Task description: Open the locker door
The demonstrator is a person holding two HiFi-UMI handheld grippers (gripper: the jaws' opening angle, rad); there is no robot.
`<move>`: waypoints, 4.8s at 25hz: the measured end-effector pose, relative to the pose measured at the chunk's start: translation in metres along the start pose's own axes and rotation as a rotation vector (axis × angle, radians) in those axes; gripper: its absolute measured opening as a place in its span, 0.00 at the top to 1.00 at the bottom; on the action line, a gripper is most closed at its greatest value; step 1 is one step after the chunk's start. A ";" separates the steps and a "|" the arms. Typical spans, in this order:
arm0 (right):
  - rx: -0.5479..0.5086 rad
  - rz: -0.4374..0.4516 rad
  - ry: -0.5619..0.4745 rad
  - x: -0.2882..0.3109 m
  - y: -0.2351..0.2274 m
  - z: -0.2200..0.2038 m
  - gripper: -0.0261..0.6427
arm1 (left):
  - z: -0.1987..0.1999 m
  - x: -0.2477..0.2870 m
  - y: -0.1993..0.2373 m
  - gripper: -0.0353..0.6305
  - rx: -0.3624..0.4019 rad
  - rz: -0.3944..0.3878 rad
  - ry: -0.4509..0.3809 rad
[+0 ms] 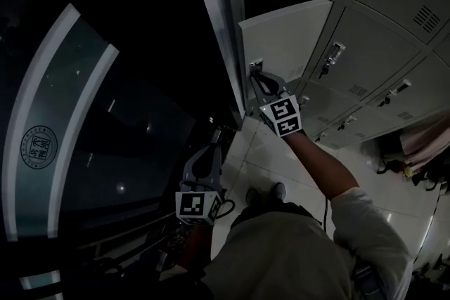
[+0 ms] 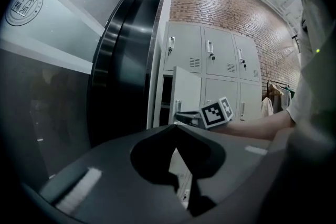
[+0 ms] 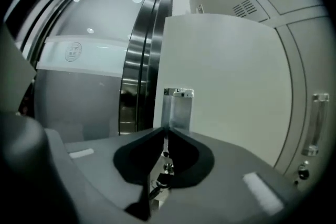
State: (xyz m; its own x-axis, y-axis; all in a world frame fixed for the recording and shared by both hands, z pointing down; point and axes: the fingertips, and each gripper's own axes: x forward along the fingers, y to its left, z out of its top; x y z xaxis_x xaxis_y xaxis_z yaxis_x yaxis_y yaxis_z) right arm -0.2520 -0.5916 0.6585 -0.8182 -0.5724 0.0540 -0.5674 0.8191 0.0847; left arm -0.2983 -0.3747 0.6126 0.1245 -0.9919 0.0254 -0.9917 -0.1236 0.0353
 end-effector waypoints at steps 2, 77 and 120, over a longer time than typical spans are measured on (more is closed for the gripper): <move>-0.004 0.021 -0.011 -0.024 0.005 0.001 0.92 | 0.000 -0.001 -0.008 0.84 -0.002 -0.008 0.061; 0.162 -0.356 -0.194 -0.521 0.130 0.146 0.96 | 0.095 -0.171 -0.190 0.84 0.123 -0.241 -0.090; 0.201 -0.425 -0.148 -0.719 0.398 0.211 0.96 | 0.139 -0.476 -0.255 0.84 0.133 -0.390 -0.091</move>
State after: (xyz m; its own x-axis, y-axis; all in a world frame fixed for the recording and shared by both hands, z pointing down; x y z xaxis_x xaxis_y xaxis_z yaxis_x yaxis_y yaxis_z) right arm 0.0911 0.1540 0.4434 -0.5064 -0.8579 -0.0874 -0.8487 0.5138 -0.1256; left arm -0.1093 0.1251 0.4530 0.4939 -0.8679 -0.0532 -0.8671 -0.4870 -0.1043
